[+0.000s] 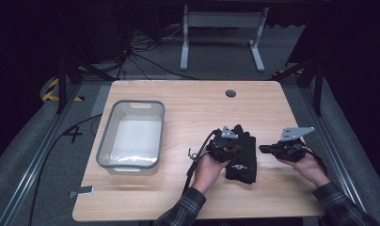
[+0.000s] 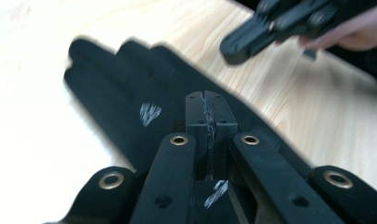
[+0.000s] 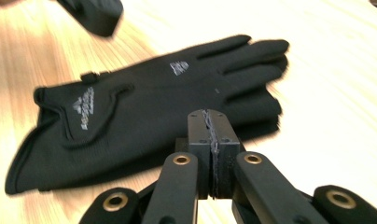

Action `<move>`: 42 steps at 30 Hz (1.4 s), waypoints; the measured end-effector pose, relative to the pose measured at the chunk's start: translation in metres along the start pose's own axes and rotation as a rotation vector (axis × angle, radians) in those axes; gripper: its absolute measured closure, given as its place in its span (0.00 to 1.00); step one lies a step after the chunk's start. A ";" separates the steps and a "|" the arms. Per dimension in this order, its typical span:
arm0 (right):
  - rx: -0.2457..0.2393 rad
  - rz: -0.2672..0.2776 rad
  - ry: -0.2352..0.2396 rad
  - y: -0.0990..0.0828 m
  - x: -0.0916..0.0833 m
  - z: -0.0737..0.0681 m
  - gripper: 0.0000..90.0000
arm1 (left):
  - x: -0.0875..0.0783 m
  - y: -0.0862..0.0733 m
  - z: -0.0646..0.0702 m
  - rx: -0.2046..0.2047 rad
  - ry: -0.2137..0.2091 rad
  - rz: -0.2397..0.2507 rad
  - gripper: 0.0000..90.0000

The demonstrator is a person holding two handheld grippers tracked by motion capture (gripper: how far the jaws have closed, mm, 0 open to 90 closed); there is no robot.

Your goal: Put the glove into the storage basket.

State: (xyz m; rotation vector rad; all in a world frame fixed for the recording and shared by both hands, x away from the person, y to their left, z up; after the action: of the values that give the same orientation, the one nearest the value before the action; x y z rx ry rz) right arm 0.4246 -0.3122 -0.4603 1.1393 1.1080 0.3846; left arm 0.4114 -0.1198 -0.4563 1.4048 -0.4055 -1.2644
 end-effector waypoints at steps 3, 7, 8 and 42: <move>-0.009 0.000 0.004 0.005 0.009 -0.001 1.00 | 0.002 -0.011 -0.003 -0.008 0.015 -0.030 0.99; -0.008 -0.005 -0.007 0.009 0.022 0.007 1.00 | 0.010 -0.021 -0.001 -0.001 0.018 -0.082 0.99; -0.008 -0.005 -0.007 0.009 0.022 0.007 1.00 | 0.010 -0.021 -0.001 -0.001 0.018 -0.082 0.99; -0.046 -0.096 0.105 -0.012 0.043 -0.027 1.00 | 0.003 -0.035 -0.031 0.021 0.118 -0.197 0.99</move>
State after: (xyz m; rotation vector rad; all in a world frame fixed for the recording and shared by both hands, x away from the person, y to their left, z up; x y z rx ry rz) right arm 0.4183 -0.2714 -0.4920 1.0310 1.2350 0.3968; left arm 0.4244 -0.0967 -0.4951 1.5576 -0.2040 -1.3296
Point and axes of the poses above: each handheld gripper's, and its own axes: x roughly forward along the jaws, y roughly out of its top, z roughly to its right, the point moved 6 cm from there along x, roughly forward along the jaws, and after that the axes turned 10 degrees about z, right-handed, at the moved point
